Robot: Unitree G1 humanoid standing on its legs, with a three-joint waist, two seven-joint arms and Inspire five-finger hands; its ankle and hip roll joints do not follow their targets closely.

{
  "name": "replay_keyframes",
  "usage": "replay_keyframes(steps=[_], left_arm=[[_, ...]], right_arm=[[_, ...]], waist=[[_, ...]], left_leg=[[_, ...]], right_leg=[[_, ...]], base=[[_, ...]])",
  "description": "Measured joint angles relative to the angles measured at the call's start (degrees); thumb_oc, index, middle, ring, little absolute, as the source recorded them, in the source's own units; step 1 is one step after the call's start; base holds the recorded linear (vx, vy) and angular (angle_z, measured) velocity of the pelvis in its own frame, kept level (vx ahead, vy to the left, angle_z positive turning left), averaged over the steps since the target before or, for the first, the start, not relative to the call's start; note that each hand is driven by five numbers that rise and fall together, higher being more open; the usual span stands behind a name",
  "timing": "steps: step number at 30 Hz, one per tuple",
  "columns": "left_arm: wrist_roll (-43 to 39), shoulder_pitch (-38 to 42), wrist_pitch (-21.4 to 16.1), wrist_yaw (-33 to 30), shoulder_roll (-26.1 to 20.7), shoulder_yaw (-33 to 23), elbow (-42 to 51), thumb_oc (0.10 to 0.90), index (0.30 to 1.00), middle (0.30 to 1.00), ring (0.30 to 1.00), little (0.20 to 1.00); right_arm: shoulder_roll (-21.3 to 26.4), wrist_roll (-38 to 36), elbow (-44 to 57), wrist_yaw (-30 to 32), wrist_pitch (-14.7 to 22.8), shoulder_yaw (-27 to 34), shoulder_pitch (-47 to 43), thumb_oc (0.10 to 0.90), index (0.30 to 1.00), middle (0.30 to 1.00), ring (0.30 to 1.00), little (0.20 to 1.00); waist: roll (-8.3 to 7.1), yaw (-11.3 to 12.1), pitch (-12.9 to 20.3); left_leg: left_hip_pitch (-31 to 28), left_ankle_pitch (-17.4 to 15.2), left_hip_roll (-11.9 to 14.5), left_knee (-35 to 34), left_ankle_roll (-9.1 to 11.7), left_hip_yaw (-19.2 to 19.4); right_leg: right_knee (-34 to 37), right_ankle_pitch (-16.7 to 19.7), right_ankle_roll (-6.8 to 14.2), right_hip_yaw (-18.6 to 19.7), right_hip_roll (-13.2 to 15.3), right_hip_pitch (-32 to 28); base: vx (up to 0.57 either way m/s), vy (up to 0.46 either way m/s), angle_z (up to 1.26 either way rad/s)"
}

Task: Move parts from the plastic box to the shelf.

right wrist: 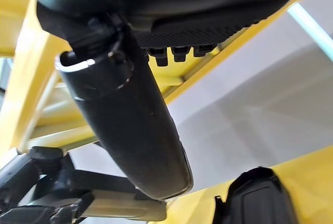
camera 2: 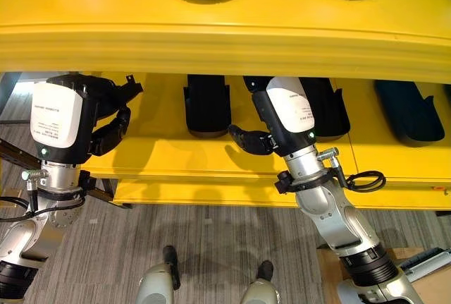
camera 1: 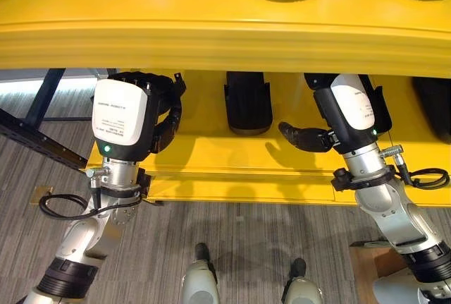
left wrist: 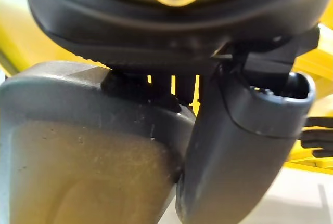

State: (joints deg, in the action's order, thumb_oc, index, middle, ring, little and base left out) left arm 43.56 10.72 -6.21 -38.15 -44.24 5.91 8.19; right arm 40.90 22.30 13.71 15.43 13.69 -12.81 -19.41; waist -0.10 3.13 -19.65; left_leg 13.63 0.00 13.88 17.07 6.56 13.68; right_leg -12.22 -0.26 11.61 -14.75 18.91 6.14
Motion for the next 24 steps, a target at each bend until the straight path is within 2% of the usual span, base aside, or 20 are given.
replay_keyframes(steps=[5,10,13,18,24], left_arm=[[0.06,4.8,2.17,0.07,-0.55,1.33,-4.26,0.4,0.3,0.3,0.3,0.3],[0.05,5.36,2.51,0.05,-0.56,2.18,-7.63,0.4,0.3,0.3,0.3,0.3],[-0.03,6.36,2.38,0.21,-0.53,3.58,-8.76,0.4,0.3,0.3,0.3,0.3],[-0.03,7.55,2.85,0.19,-0.39,4.89,-11.22,0.4,0.3,0.3,0.3,0.3],[-0.05,8.93,3.4,0.2,-0.33,6.24,-14.52,0.4,0.3,0.3,0.3,0.3]], right_arm=[[2.28,0.27,0.03,-3.1,1.3,-1.64,-7.36,0.9,1.0,1.0,1.0,1.0],[3.05,2.55,0.03,-5.86,2.5,-4.08,-13.03,0.9,1.0,1.0,1.0,1.0],[4.19,6.09,0.03,-7.88,4.0,-4.79,-15.07,0.9,1.0,1.0,1.0,1.0],[6.0,9.32,0.11,-9.71,4.03,-8.33,-19.71,0.9,1.0,1.0,1.0,1.0],[8.5,11.53,0.08,-9.32,3.07,-8.81,-21.33,0.9,1.0,1.0,1.0,1.0]], waist=[[1.48,-0.14,-4.32],[1.46,0.29,-8.31],[1.33,0.63,-9.32],[1.27,0.78,-9.4],[0.83,0.56,-10.02]], left_leg=[[5.39,-0.08,0.05,3.82,-0.38,-1.53],[8.42,0.11,-0.04,5.71,-0.66,-1.9],[9.85,0.44,-0.11,6.08,-0.66,-2.95],[10.68,0.91,-0.03,5.65,-0.48,-3.04],[12.33,1.01,0.09,6.08,-0.47,-3.19]], right_leg=[[-7.22,-2.04,-0.38,0.48,1.05,6.33],[-11.93,-3.44,-0.67,1.67,1.81,10.69],[-13.58,-4.24,-0.77,1.52,1.93,11.95],[-14.89,-4.89,-1.07,1.61,1.95,13.6],[-16.07,-5.3,-1.26,1.65,1.95,15.54]], base=[[-0.12,0.0,0.07],[-0.1,-0.013,0.02],[-0.06,-0.043,0.13],[-0.05,-0.018,0.01],[-0.01,-0.002,0.0]])
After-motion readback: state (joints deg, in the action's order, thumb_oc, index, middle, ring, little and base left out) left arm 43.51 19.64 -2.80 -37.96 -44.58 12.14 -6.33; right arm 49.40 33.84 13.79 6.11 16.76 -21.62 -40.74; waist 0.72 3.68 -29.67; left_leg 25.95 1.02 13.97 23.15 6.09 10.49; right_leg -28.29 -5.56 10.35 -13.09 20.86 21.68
